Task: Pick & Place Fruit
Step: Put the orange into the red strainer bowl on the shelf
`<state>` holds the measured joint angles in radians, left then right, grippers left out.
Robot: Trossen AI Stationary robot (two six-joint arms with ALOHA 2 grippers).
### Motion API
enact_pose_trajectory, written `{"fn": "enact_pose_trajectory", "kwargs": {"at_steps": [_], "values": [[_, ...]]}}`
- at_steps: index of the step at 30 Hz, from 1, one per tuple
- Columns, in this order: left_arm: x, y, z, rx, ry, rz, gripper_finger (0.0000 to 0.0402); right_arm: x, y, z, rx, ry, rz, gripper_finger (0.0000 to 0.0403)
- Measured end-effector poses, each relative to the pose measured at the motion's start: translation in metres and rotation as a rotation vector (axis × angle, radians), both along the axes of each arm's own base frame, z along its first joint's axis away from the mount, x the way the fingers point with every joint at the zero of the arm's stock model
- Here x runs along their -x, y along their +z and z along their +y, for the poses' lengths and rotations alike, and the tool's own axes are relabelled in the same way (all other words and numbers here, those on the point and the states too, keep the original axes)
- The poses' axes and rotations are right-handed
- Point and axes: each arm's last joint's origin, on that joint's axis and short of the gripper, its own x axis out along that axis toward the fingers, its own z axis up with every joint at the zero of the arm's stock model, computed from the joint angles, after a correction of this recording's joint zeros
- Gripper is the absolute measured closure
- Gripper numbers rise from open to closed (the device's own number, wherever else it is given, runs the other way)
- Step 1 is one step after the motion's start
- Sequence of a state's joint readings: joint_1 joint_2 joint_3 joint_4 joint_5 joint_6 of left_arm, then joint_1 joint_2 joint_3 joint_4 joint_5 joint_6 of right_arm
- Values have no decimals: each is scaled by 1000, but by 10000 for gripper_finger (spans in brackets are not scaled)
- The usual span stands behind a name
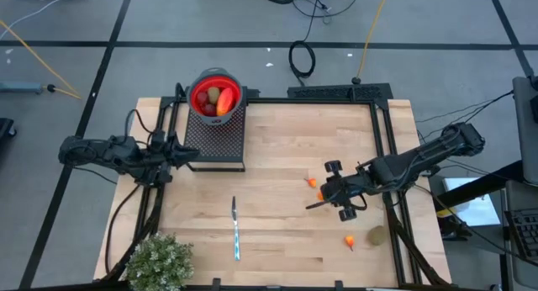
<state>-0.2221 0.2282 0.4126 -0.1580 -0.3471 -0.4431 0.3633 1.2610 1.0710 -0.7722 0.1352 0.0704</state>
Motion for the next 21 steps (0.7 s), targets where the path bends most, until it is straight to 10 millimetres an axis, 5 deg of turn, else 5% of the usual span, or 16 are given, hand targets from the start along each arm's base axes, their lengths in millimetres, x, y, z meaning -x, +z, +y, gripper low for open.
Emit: {"fn": "enact_pose_trajectory", "kwargs": {"at_steps": [11,21], "values": [[-38,11,-8,-153,44,-71,229,-22,12,-17,-12,-21,-199,299],[-71,1,-16,63,17,-56,177,-40,27,-32,78,48,-418,299]]}}
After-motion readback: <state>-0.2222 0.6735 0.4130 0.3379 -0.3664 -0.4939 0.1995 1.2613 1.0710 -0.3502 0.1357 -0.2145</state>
